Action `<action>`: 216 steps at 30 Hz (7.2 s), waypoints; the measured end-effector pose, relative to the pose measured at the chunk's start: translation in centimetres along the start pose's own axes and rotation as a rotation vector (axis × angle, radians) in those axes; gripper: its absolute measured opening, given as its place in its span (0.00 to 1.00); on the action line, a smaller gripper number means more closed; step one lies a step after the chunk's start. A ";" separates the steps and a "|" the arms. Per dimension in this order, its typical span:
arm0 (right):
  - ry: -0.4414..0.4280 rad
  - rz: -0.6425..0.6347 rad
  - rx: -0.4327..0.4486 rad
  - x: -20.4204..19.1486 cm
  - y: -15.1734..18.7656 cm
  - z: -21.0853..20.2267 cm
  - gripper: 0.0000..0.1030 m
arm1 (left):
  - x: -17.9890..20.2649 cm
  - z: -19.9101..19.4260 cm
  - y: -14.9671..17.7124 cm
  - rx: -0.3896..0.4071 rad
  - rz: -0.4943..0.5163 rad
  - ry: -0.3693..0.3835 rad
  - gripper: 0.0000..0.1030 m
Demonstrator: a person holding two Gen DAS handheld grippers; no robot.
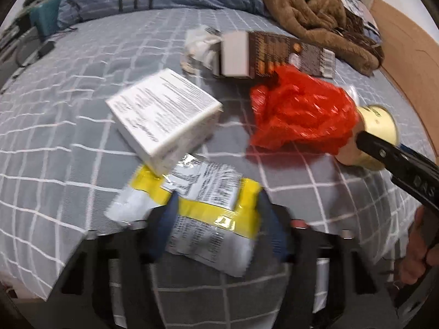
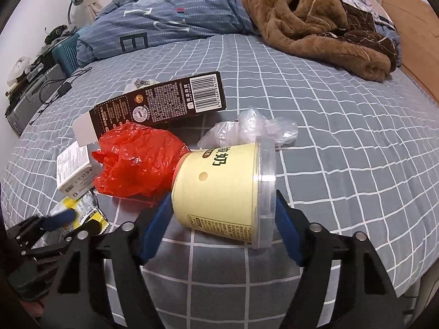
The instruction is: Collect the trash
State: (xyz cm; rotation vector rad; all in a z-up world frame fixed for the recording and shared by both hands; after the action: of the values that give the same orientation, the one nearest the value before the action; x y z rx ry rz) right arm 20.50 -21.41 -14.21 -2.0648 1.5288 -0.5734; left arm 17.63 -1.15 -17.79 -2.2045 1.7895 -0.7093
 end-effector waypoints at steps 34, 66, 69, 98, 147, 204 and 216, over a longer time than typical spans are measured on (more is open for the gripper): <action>-0.005 0.020 0.057 0.4 0.9 -6.4 0.65 | 0.9 -7.0 0.9 0.063 -0.002 0.006 0.10; -0.014 -0.022 0.118 -1.7 4.0 -15.2 0.65 | 2.0 -14.7 4.6 0.131 0.008 0.022 0.10; -0.019 -0.021 0.119 -1.9 4.4 -15.9 0.65 | 2.0 -15.4 5.1 0.139 0.011 0.019 0.10; -0.037 -0.047 0.108 -4.1 9.7 -20.0 0.65 | 2.8 -18.7 10.7 0.142 0.032 0.028 0.10; -0.080 -0.056 -0.076 -7.3 20.1 -15.5 0.65 | 0.0 -12.5 21.4 -0.032 -0.028 0.015 0.10; -0.007 0.015 -0.341 -4.5 28.0 -5.3 0.92 | 0.0 1.1 25.4 -0.265 0.027 -0.031 0.12; 0.001 0.024 -0.312 -4.0 28.0 -6.1 0.93 | 1.1 0.1 25.5 -0.210 0.056 -0.044 0.51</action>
State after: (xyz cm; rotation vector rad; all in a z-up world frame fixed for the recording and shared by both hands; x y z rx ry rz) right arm -5.24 -25.23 -26.90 -2.2682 1.7322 -0.3430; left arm -4.01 -8.32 -29.20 -2.2679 1.9747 -0.4766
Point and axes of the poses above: each gripper's, at about its wrist camera, not at the fingertips, and z roughly the way its jaws point, x to its right, y to its underside, the point moved 1 cm from there along z, roughly the way its jaws point, and after that the axes turned 11 degrees about -z, right-handed, at the moved point
